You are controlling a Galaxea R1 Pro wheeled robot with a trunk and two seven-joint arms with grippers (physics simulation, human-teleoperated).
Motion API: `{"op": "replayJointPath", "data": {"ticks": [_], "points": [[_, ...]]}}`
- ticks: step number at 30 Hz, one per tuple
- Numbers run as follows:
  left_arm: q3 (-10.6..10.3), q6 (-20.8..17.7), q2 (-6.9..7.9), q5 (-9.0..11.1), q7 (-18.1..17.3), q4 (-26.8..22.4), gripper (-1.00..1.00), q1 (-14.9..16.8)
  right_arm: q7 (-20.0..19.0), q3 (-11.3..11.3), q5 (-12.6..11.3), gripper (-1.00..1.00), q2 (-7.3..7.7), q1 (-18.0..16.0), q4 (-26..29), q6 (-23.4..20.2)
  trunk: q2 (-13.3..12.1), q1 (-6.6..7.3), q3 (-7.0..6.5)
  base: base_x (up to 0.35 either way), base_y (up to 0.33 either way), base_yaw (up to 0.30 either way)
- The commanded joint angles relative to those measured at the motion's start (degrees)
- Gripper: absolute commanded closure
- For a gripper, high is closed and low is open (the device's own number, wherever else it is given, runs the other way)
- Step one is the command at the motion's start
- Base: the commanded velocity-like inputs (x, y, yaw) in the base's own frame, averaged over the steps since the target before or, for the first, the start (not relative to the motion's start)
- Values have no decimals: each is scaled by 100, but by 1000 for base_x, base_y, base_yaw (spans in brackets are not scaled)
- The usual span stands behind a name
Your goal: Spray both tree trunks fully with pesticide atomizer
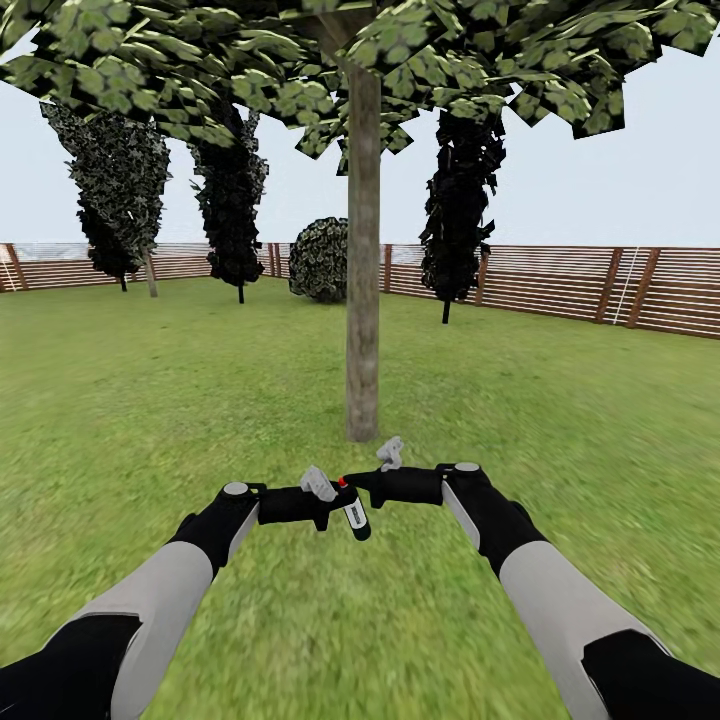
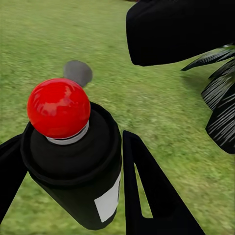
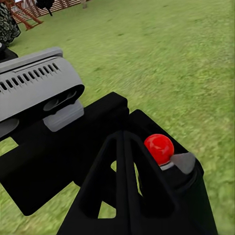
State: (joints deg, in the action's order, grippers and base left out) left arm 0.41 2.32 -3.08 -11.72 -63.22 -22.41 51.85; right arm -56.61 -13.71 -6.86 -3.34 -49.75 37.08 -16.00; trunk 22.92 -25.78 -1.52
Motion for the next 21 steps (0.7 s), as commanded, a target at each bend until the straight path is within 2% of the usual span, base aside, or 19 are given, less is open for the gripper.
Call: {"op": "replayJointPath", "data": {"ticks": [1,5,12,21], "points": [[3,2,0,3,0,-1,100,0,0,0,0,100,0,0,0,0,0,0,0,0,0,0],[3,4,0,4,-4,-1,100,0,12,0,0,100,0,0,-4,0,0,0,0,0,0,0],[3,5,-3,11,-3,-1,100,0,252,0,0,100,-31,0,-8,7,0,0,0,0,0,0],[-4,0,-9,12,2,-6,100,0,281,0,0,100,-52,0,-10,9,0,0,0,0,0,0]]}}
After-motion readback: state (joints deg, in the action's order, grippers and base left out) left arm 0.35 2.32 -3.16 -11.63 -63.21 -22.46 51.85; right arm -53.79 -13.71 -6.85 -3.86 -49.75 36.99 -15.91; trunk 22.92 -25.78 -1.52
